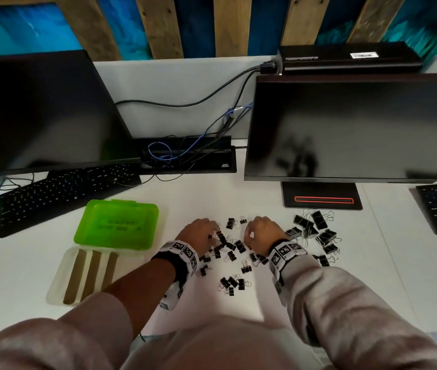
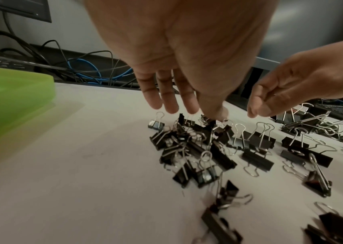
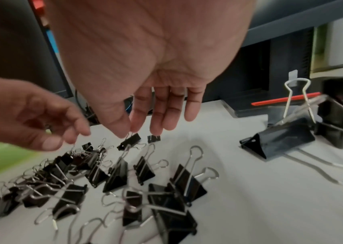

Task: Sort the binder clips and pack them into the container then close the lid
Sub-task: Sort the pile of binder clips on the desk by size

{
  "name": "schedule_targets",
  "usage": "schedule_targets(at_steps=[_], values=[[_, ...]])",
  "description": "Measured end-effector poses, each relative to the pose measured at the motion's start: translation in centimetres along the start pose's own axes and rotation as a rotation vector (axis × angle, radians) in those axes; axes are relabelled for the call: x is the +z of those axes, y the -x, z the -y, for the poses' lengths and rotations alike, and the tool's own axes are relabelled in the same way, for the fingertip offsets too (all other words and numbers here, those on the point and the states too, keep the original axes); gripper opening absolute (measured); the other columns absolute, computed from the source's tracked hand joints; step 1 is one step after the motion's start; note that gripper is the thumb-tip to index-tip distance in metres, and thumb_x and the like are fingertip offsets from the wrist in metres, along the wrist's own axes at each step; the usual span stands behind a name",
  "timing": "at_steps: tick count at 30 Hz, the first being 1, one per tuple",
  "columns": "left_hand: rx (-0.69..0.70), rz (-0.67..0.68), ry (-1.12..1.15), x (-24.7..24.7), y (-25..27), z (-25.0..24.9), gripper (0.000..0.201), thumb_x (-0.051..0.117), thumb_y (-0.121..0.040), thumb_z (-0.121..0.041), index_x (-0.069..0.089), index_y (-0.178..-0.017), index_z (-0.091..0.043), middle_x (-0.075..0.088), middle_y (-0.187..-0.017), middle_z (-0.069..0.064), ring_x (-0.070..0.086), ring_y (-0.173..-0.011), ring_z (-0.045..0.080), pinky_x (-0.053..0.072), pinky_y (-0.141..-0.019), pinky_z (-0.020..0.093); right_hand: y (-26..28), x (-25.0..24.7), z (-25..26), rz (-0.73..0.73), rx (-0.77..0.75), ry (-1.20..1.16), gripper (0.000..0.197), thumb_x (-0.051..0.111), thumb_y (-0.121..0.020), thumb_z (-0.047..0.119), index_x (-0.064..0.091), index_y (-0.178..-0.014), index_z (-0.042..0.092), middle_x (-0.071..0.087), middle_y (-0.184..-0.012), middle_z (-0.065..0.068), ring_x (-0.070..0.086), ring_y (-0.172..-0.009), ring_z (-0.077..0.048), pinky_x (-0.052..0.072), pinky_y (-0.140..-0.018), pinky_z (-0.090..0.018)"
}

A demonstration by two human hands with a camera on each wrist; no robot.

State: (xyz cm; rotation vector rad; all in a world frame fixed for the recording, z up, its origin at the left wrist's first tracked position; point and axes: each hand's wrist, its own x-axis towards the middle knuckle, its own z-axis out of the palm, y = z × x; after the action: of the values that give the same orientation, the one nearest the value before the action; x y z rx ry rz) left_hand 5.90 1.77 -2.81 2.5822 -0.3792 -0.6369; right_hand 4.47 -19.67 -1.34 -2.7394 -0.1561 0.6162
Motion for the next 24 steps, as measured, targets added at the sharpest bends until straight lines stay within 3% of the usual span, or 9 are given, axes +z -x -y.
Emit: schedule_targets(at_steps=[3, 6, 8, 11, 14, 17, 24], values=[[0.030, -0.067, 0.008, -0.1, -0.4, -0.4, 0.043, 0.060, -0.087, -0.017, 0.046, -0.127, -0.027, 0.047, -0.123, -0.004, 0.046, -0.116, 0.014, 0.043, -0.094, 0.028, -0.4, 0.0, 0.7, 0.038, -0.064, -0.084, 0.031, 0.060, -0.085, 0.028, 0.049, -0.113, 0.021, 0.059, -0.116, -0.004, 0.057, -0.106, -0.024, 0.046, -0.091, -0.036], [0.016, -0.030, -0.002, 0.0, -0.9, -1.2, 0.067, 0.067, -0.082, -0.014, 0.033, -0.138, -0.028, 0.039, -0.133, -0.004, 0.039, -0.122, 0.016, 0.045, -0.097, 0.036, -1.1, 0.3, 1.9, 0.102, -0.093, -0.123, 0.060, 0.065, -0.084, 0.025, 0.033, -0.136, 0.020, 0.050, -0.131, -0.008, 0.055, -0.115, -0.027, 0.045, -0.097, -0.039], [-0.041, 0.020, 0.045, 0.1, -1.1, -1.3, 0.075, 0.070, -0.079, -0.015, 0.029, -0.140, -0.028, 0.038, -0.136, -0.001, 0.039, -0.125, 0.019, 0.043, -0.099, 0.040, -1.6, 0.5, 2.6, 0.145, -0.094, -0.085, 0.065, 0.062, -0.086, 0.018, 0.028, -0.142, 0.018, 0.043, -0.134, -0.009, 0.054, -0.115, -0.030, 0.045, -0.098, -0.039], [-0.071, 0.087, 0.106, 0.0, -1.2, -0.7, 0.068, 0.069, -0.080, -0.018, 0.035, -0.139, -0.022, 0.041, -0.136, 0.003, 0.041, -0.125, 0.021, 0.039, -0.102, 0.034, -2.1, 1.0, 2.7, 0.157, -0.071, -0.033, 0.054, 0.057, -0.087, 0.007, 0.038, -0.137, 0.012, 0.041, -0.131, -0.012, 0.057, -0.110, -0.035, 0.047, -0.095, -0.041], [-0.055, 0.116, 0.124, 0.0, -1.0, 0.2, 0.055, 0.069, -0.081, -0.021, 0.047, -0.131, -0.021, 0.046, -0.129, 0.000, 0.047, -0.118, 0.019, 0.037, -0.095, 0.027, -2.3, 1.3, 2.3, 0.147, -0.033, -0.055, 0.044, 0.053, -0.085, -0.002, 0.048, -0.127, 0.010, 0.044, -0.128, -0.012, 0.057, -0.107, -0.036, 0.047, -0.093, -0.039], [-0.051, 0.136, 0.186, 0.4, -1.0, 1.0, 0.049, 0.076, -0.074, -0.023, 0.056, -0.119, -0.021, 0.048, -0.122, -0.003, 0.049, -0.116, 0.018, 0.040, -0.098, 0.029, -2.6, 1.5, 1.9, 0.125, -0.017, -0.074, 0.031, 0.059, -0.084, 0.001, 0.058, -0.114, 0.009, 0.050, -0.123, -0.012, 0.056, -0.108, -0.031, 0.045, -0.092, -0.034], [0.028, 0.160, 0.236, 0.8, -0.6, 0.6, 0.076, 0.086, -0.059, -0.023, 0.051, -0.126, -0.020, 0.044, -0.126, -0.003, 0.044, -0.112, 0.009, 0.035, -0.093, 0.021, -2.0, 1.0, 1.8, 0.058, 0.018, -0.206, 0.017, 0.071, -0.079, 0.012, 0.072, -0.096, 0.011, 0.065, -0.111, -0.010, 0.059, -0.105, -0.025, 0.047, -0.095, -0.030]])
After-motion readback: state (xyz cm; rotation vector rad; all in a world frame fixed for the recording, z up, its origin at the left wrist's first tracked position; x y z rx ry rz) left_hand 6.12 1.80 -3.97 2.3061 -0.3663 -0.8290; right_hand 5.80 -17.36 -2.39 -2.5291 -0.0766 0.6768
